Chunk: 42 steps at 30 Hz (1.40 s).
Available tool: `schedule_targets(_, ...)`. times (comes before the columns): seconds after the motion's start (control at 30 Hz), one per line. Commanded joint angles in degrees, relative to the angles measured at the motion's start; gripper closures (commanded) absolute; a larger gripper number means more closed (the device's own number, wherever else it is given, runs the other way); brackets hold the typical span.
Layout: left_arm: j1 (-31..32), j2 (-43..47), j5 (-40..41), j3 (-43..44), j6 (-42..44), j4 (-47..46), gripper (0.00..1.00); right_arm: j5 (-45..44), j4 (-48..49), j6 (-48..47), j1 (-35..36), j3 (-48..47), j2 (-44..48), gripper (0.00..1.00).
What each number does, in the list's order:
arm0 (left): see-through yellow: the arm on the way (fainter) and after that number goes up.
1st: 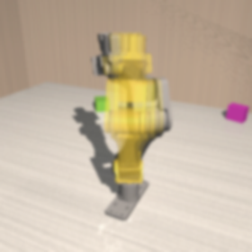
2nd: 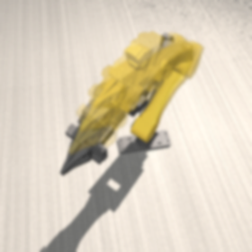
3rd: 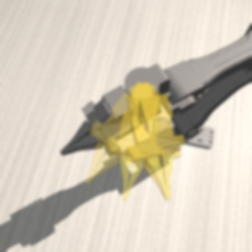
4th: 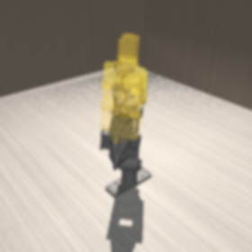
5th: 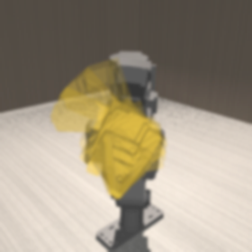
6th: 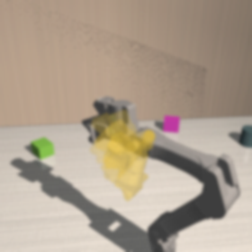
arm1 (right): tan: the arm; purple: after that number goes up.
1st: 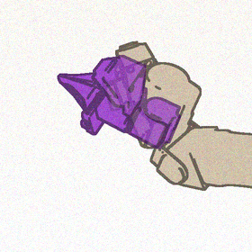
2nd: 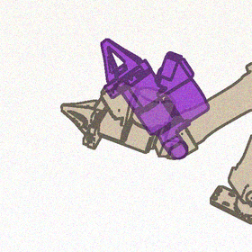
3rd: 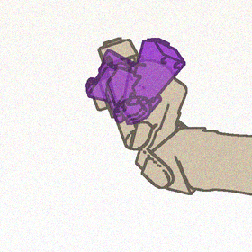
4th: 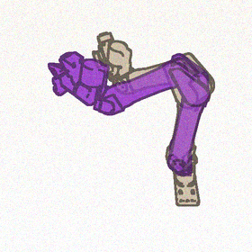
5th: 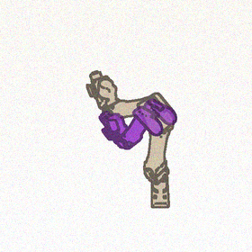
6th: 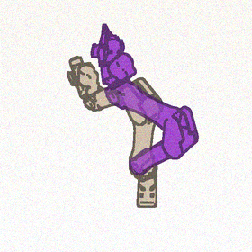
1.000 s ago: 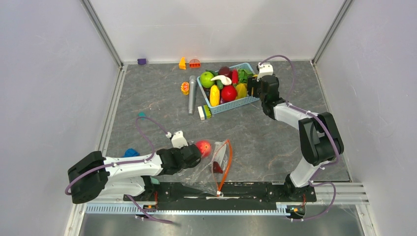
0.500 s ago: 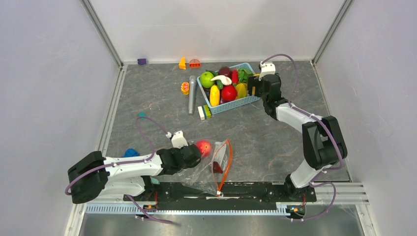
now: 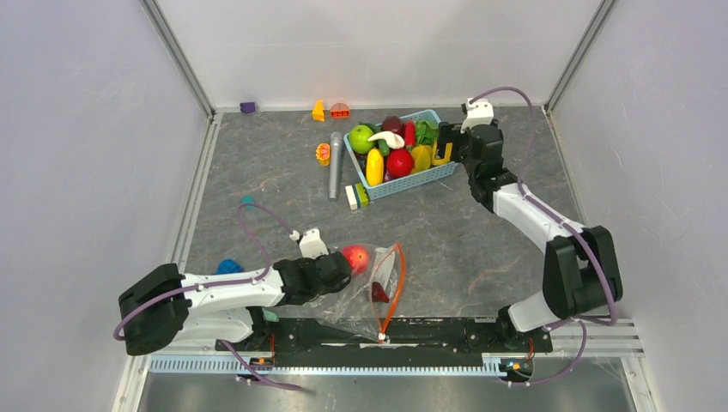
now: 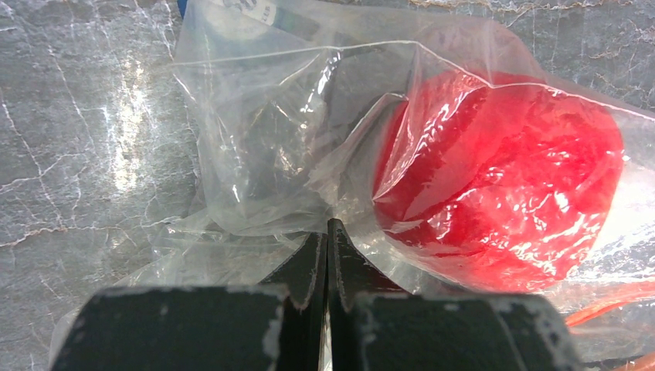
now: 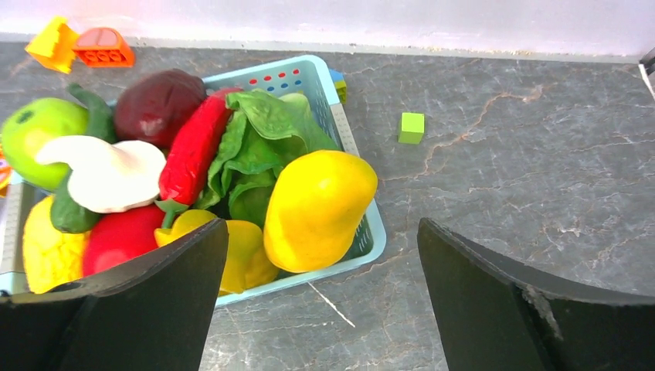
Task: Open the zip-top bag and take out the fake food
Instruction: Place the fake fruit in the bin, then pick up the fake fruit from the zipper food storage bag.
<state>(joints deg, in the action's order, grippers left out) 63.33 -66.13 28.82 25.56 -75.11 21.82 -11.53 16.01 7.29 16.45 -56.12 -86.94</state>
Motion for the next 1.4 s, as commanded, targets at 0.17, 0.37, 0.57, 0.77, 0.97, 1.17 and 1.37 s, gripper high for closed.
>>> schedule_targets(0.17,-0.22,0.56,1.89,2.06,0.49,2.36,0.98,14.26,-18.51,8.78,-0.20,-0.72,14.27,0.30)
schedule_targets(0.37,-0.18,1.57,2.98,2.52,0.84,3.39,0.98,26.45,-22.39,8.75,4.20,12.17,27.17,0.49)
schedule_targets(0.57,-0.22,1.40,3.09,2.56,0.55,3.58,0.98,22.49,-23.20,8.26,21.44,23.21,40.03,0.49)
schedule_targets(0.77,-0.18,1.47,3.17,2.21,-0.20,3.67,0.98,22.19,-14.64,10.89,33.05,35.77,46.41,0.49)
schedule_targets(0.97,-0.19,1.14,3.04,2.19,-0.36,3.65,0.98,16.14,-8.84,8.63,47.84,37.51,41.35,0.48)
schedule_targets(1.17,-0.19,0.99,2.79,2.12,-0.68,3.58,0.98,13.94,-4.88,6.36,54.29,35.73,32.63,0.39)
schedule_targets(1.37,-0.19,0.91,2.65,1.86,-0.48,3.14,0.98,9.53,-0.25,4.41,55.31,35.71,26.97,0.25)
